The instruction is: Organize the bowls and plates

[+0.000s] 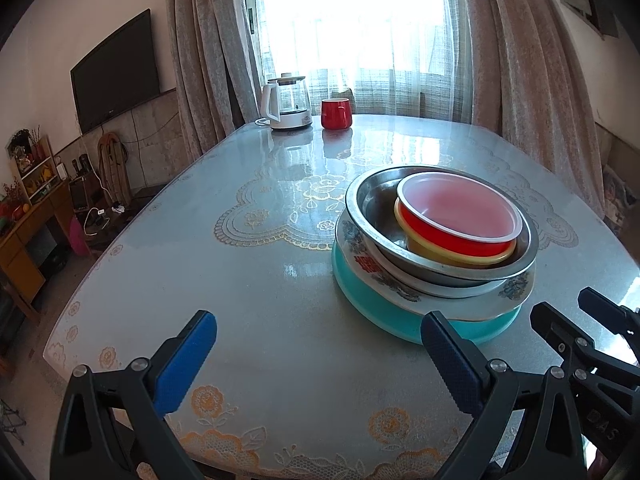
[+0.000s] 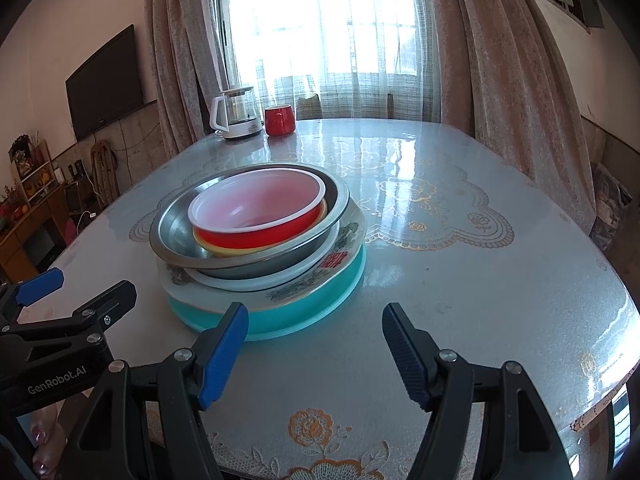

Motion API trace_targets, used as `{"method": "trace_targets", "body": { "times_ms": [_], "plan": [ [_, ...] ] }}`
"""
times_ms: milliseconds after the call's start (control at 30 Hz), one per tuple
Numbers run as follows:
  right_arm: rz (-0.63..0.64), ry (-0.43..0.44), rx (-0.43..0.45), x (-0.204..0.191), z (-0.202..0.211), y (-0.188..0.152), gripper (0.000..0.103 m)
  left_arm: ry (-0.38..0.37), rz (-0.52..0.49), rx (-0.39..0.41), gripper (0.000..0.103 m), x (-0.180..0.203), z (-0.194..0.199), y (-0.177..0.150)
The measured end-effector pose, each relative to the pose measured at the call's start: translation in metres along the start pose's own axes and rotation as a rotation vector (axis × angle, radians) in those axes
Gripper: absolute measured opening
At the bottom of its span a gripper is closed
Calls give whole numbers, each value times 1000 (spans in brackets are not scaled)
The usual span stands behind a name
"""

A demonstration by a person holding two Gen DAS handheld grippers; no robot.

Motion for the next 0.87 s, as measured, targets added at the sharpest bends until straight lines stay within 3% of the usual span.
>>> {"method": "trace_targets", "body": {
  "times_ms": [867],
  "plan": [
    [-18,6,-11,3,-1,-1,71,-48,-8,9,103,5,4,-1]
  ]
}}
Point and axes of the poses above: each gripper's, at about its wrist camera, not at the fingertips, and z roughly against the way its jaws point, x to its right, y to its top, the point moved 7 cm from there along -z, roughly the way its jaws point, and after that the axes turned 11 degrees about -x, right-handed, at the moved point
